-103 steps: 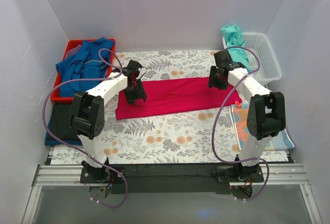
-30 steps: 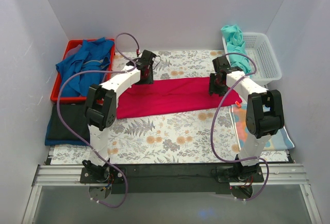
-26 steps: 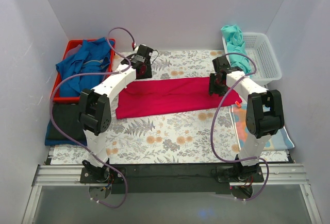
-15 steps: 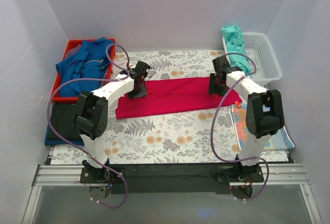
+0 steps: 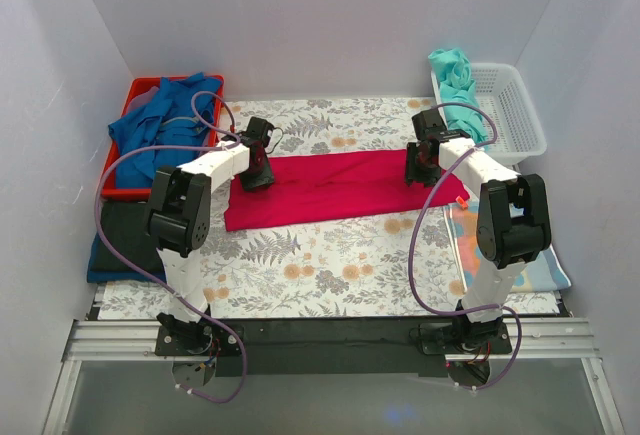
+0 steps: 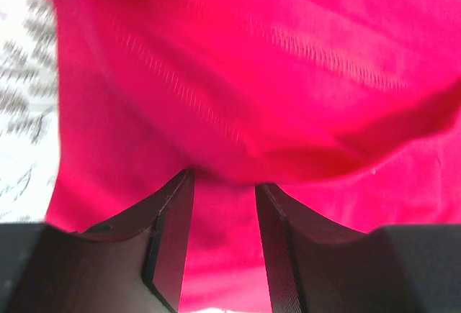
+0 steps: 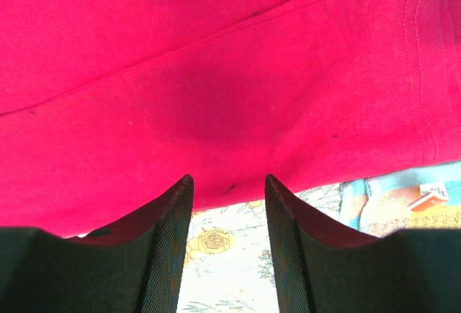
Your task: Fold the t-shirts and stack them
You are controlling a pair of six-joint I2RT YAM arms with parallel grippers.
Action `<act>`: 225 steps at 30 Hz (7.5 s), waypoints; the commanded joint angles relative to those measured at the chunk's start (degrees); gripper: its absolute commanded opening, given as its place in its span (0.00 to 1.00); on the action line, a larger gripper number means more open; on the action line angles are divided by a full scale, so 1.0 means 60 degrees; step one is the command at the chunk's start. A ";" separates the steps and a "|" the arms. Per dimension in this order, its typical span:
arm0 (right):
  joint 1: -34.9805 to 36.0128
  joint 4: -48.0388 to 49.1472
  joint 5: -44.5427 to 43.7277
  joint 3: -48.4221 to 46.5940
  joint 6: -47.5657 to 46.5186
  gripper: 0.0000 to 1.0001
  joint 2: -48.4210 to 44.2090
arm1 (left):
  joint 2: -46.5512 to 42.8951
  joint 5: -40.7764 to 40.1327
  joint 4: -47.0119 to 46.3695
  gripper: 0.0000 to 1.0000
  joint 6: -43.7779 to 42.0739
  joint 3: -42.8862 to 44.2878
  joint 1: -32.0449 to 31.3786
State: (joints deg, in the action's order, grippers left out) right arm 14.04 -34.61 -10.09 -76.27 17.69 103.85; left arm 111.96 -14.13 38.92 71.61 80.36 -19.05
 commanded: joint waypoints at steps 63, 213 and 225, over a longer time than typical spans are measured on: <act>0.0033 0.0158 0.0157 -0.0896 -0.0780 0.50 0.0518 | 0.5522 0.1591 0.2333 0.40 0.0486 0.8489 0.2368; 0.5612 -0.0077 0.0641 0.3657 -0.0241 0.54 -0.2017 | -0.2531 0.3585 -0.1213 0.47 -0.0613 0.0436 0.0787; 0.9039 0.1916 0.1125 0.4451 0.0830 0.52 -0.0962 | -0.4274 0.2766 -0.0363 0.47 -0.0320 -0.0824 0.0787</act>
State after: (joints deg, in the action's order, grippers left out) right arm 61.14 -27.51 -8.73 -52.01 18.76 91.70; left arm 91.55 5.52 33.71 68.58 77.21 -14.37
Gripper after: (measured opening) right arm 0.526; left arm 0.476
